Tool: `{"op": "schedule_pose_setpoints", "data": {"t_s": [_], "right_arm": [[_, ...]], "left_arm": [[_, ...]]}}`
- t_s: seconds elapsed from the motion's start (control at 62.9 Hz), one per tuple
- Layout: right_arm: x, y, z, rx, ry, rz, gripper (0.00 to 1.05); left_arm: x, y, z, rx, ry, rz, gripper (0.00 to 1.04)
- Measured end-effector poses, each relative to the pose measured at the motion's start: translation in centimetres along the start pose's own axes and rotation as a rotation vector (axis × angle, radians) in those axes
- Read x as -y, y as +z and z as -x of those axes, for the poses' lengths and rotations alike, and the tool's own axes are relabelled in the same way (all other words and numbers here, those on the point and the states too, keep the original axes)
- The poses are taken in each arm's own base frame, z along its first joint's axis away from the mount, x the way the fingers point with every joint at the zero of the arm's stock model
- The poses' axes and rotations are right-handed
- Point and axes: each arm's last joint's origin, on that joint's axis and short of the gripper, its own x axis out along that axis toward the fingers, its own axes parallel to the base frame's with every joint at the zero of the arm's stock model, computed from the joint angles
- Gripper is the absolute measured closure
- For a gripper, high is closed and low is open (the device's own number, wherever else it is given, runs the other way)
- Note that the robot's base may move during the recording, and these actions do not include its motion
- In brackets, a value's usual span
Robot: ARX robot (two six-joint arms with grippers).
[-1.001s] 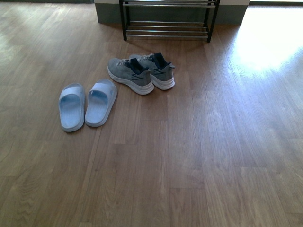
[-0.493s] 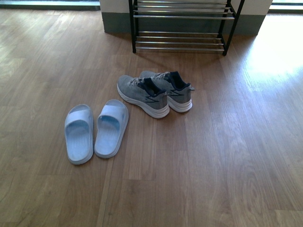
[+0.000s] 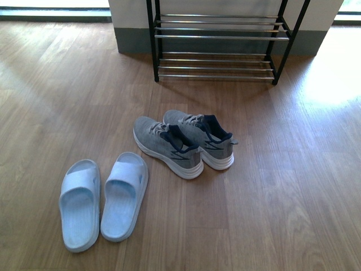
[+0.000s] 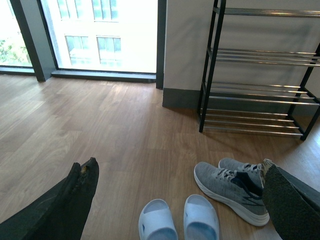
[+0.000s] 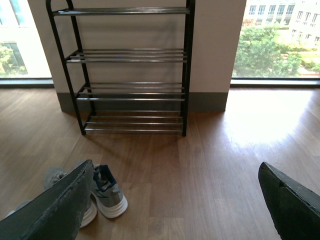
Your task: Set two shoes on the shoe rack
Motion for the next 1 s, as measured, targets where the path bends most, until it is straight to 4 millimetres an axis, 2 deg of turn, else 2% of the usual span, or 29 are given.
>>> {"op": "schedule_pose_setpoints", "data": {"t_s": [0.699, 0.731, 0.779, 0.81, 0.937, 1.001], "right_arm": [[0.0, 0.0, 0.0, -0.001, 0.000, 0.000, 0.09], [0.0, -0.1, -0.1, -0.026, 0.064, 0.002, 0.09], [-0.5, -0.1, -0.8, -0.092, 0.231, -0.005, 0.09], [-0.8, 0.0, -1.4, -0.113, 0.263, -0.007, 0.09], [-2.4, 1.5, -4.7, -0.149, 0.305, -0.021, 0.09], [-3.4, 1.7, -7.4, -0.181, 0.306, -0.026, 0.09]], "left_arm": [[0.0, 0.0, 0.0, 0.000, 0.000, 0.000, 0.09], [0.0, 0.0, 0.0, 0.000, 0.000, 0.000, 0.09], [0.0, 0.0, 0.0, 0.000, 0.000, 0.000, 0.09], [0.0, 0.0, 0.0, 0.000, 0.000, 0.000, 0.09], [0.0, 0.0, 0.0, 0.000, 0.000, 0.000, 0.09], [0.0, 0.0, 0.0, 0.000, 0.000, 0.000, 0.09]]}}
